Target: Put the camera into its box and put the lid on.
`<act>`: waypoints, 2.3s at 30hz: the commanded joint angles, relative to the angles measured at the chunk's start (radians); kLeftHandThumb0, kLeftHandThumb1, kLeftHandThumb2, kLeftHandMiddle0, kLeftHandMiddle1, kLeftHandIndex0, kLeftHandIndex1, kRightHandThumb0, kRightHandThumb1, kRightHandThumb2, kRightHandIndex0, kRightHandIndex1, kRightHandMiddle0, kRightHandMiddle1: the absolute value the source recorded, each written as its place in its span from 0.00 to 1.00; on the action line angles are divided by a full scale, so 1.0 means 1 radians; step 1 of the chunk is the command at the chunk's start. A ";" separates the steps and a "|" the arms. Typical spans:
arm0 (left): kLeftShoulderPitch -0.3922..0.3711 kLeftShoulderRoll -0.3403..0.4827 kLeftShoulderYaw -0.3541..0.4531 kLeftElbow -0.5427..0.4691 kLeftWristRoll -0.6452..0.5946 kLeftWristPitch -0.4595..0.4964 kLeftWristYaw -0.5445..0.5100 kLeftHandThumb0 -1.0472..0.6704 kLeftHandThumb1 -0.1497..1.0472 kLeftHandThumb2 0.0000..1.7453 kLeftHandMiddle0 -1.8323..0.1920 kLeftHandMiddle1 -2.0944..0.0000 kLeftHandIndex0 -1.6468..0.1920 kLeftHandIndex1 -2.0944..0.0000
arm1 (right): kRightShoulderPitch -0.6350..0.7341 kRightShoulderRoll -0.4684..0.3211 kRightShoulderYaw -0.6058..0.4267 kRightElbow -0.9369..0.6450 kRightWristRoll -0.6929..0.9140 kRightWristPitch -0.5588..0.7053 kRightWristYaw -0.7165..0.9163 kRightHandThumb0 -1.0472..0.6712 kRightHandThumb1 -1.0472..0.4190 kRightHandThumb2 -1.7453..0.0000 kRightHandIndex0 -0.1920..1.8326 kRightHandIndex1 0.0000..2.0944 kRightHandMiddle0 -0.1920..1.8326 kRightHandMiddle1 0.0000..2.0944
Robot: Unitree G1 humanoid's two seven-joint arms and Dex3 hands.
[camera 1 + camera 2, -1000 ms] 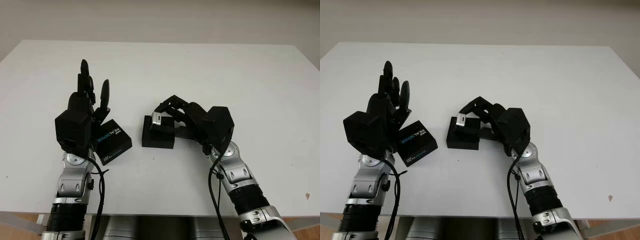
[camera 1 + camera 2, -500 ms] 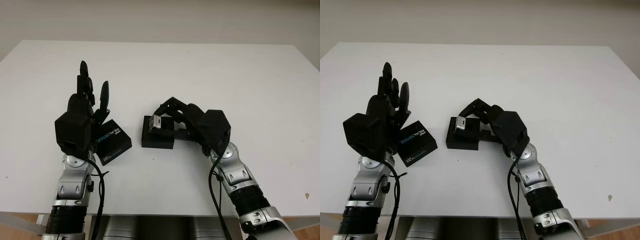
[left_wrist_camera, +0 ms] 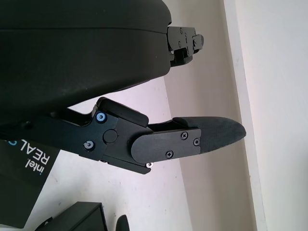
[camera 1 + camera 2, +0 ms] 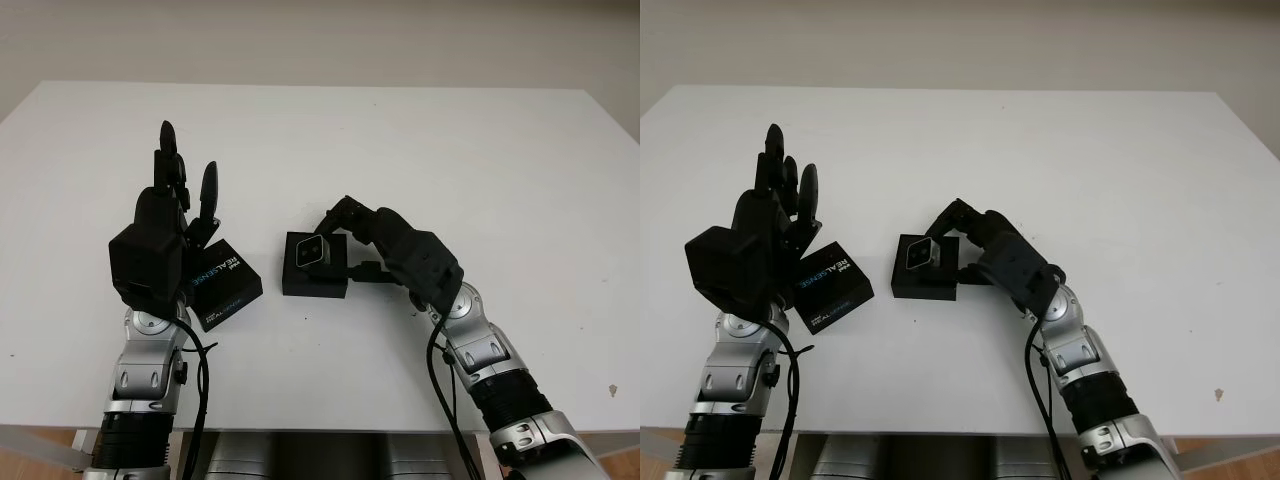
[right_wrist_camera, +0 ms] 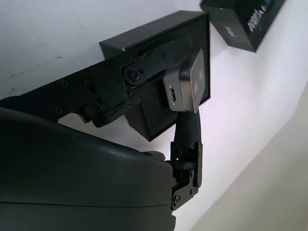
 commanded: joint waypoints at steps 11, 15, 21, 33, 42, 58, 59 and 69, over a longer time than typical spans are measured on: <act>0.000 0.007 -0.004 -0.025 0.006 0.013 -0.013 0.17 1.00 0.31 0.94 0.97 0.95 0.98 | 0.058 -0.134 0.053 -0.133 -0.134 -0.151 -0.009 0.31 0.07 0.96 0.12 0.01 0.15 0.36; -0.003 0.007 -0.004 -0.026 0.007 0.015 -0.014 0.17 1.00 0.30 0.94 0.97 0.94 0.97 | 0.074 -0.157 0.053 -0.163 -0.175 -0.229 -0.057 0.30 0.06 0.97 0.11 0.00 0.13 0.34; -0.003 0.009 -0.004 -0.032 0.008 0.020 -0.016 0.18 1.00 0.31 0.94 0.97 0.94 0.97 | 0.081 -0.177 0.041 -0.184 -0.229 -0.304 -0.132 0.29 0.06 0.97 0.07 0.01 0.11 0.26; -0.002 0.010 0.000 -0.029 0.005 0.019 -0.018 0.18 1.00 0.31 0.94 0.97 0.94 0.97 | 0.082 -0.232 0.028 -0.274 -0.310 -0.305 -0.160 0.20 0.02 0.96 0.06 0.03 0.08 0.11; 0.002 0.008 0.002 -0.034 -0.001 0.020 -0.019 0.18 1.00 0.30 0.95 0.98 0.95 0.97 | 0.079 -0.269 0.092 -0.245 -0.432 -0.291 -0.123 0.10 0.00 0.74 0.03 0.02 0.06 0.05; 0.018 0.006 -0.001 -0.054 0.006 0.023 -0.019 0.18 1.00 0.31 0.95 0.97 0.95 0.98 | 0.075 -0.302 0.137 -0.201 -0.453 -0.308 -0.059 0.10 0.00 0.73 0.06 0.03 0.11 0.05; 0.020 0.006 -0.001 -0.057 0.005 0.024 -0.020 0.18 1.00 0.31 0.95 0.97 0.95 0.98 | 0.074 -0.305 0.140 -0.205 -0.459 -0.303 -0.050 0.10 0.00 0.73 0.06 0.03 0.12 0.05; 0.034 0.008 -0.003 -0.070 0.014 0.034 -0.016 0.17 1.00 0.31 0.95 0.97 0.95 0.98 | 0.081 -0.323 0.153 -0.228 -0.463 -0.288 0.025 0.12 0.00 0.77 0.08 0.03 0.14 0.04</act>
